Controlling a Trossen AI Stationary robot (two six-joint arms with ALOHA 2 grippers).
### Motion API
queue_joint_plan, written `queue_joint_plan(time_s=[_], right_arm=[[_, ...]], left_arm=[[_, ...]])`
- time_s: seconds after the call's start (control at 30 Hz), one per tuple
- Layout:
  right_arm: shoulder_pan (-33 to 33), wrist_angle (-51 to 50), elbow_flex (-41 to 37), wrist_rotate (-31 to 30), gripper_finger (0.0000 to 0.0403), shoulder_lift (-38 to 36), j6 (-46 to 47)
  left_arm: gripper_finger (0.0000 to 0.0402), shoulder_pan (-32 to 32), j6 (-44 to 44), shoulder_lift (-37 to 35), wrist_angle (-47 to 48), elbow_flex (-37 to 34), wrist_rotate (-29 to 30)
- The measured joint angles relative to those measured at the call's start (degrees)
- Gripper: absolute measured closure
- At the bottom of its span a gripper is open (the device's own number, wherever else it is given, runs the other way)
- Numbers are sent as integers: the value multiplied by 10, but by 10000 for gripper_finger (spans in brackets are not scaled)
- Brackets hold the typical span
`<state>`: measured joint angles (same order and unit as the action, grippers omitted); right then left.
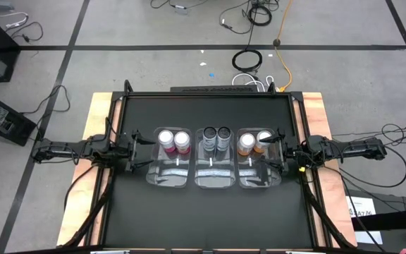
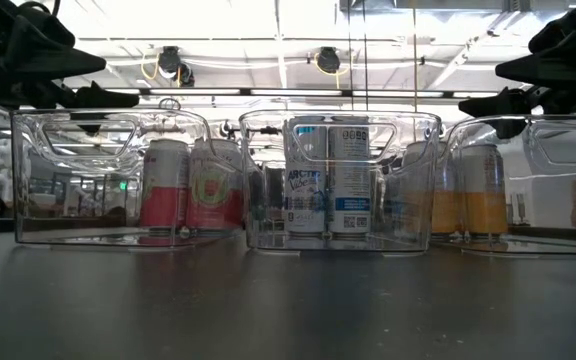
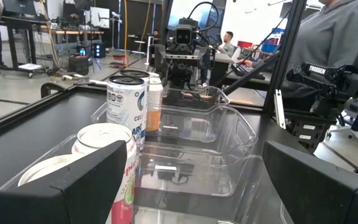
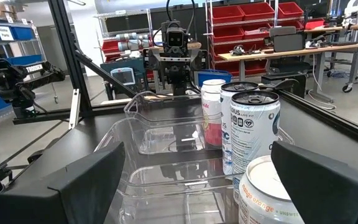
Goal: Sort soda cans
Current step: Return to Home Position
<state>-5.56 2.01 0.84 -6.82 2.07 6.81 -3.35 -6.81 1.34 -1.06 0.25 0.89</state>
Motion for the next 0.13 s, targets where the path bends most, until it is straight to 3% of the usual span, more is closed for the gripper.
queue_joint_plan(time_s=[0.13], right_arm=[[0, 0, 0, 0, 5, 0, 0]], left_arm=[[18, 0, 0, 0, 0, 0, 0]])
